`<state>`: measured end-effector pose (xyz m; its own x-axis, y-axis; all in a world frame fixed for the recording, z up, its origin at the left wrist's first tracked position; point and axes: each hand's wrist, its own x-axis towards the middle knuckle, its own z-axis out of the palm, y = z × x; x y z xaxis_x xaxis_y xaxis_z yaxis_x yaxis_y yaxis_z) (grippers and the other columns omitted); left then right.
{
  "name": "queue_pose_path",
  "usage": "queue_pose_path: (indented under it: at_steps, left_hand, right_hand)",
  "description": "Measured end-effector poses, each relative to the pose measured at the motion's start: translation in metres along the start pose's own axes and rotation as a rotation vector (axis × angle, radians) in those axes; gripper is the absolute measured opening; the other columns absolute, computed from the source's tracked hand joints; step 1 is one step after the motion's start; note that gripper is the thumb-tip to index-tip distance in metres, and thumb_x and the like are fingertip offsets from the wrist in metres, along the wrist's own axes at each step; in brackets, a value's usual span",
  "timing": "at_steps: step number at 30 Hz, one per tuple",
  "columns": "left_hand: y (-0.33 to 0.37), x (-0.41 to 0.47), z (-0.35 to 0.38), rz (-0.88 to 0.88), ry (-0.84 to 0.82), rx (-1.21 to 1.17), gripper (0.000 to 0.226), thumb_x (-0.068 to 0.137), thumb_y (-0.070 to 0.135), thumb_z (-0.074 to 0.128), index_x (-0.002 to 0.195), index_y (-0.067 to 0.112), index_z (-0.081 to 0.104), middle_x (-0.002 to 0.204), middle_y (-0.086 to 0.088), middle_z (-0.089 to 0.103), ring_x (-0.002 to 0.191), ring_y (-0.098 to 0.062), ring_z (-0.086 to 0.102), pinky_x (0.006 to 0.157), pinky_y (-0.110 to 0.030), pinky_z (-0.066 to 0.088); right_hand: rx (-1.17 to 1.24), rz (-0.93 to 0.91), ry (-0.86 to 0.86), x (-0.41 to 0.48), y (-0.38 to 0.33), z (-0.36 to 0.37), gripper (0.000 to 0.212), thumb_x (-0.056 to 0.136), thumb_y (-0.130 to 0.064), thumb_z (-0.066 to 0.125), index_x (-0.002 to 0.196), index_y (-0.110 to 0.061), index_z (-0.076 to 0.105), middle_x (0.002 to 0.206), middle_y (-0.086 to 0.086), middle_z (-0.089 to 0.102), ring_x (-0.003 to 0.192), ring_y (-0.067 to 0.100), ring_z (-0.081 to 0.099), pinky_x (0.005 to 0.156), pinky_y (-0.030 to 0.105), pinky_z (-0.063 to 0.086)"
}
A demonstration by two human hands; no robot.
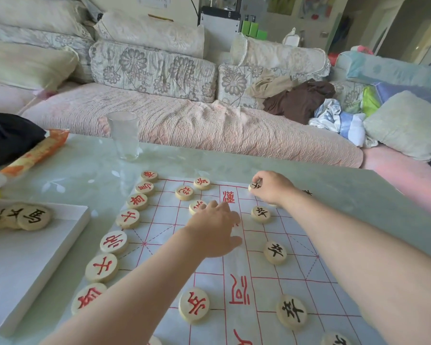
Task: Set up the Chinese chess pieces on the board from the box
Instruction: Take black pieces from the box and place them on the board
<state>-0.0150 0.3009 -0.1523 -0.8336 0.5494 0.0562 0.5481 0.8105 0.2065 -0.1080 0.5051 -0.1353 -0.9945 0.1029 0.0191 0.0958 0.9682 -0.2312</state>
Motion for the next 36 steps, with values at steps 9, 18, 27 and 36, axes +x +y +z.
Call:
queue_pose_path:
  at_steps: [9,18,27,36]
  left_hand:
    - [-0.017,-0.016,-0.017,-0.032,0.145,-0.173,0.045,0.09,0.05,0.053,0.13,0.029,0.052,0.128,0.0,0.052,0.123,-0.021,0.042,0.103,-0.038,0.036]
    - [-0.097,-0.093,-0.057,-0.304,0.244,-0.219,0.037,0.089,0.043,0.056,0.122,0.028,0.058,0.114,0.0,0.058,0.112,-0.022,0.051,0.092,-0.033,0.044]
    - [-0.193,-0.215,-0.064,-0.56,0.243,-0.023,0.037,0.09,0.038,0.049,0.125,0.027,0.053,0.124,-0.001,0.05,0.12,-0.026,0.043,0.099,-0.038,0.04]
    - [-0.246,-0.241,-0.065,-0.691,0.334,-0.131,0.046,0.085,0.011,0.048,0.13,0.017,0.049,0.131,-0.008,0.047,0.122,-0.032,0.038,0.097,-0.041,0.041]
  right_hand:
    - [0.069,-0.106,0.074,-0.022,-0.039,-0.022,0.039,0.086,-0.031,0.066,0.125,-0.029,0.061,0.124,-0.001,0.06,0.117,0.023,0.055,0.096,0.033,0.044]
    - [0.303,-0.363,-0.07,-0.075,-0.177,-0.015,0.021,0.087,-0.024,0.066,0.108,-0.027,0.069,0.102,-0.007,0.067,0.09,0.014,0.062,0.078,0.026,0.049]
    - [0.233,-0.564,-0.188,-0.116,-0.313,0.029,0.032,0.09,-0.022,0.064,0.121,-0.025,0.067,0.116,-0.008,0.067,0.095,0.01,0.062,0.079,0.02,0.043]
    - [-0.032,-0.687,-0.178,-0.133,-0.381,0.073,0.049,0.088,-0.032,0.061,0.137,-0.031,0.055,0.127,0.004,0.056,0.123,0.028,0.053,0.099,0.036,0.045]
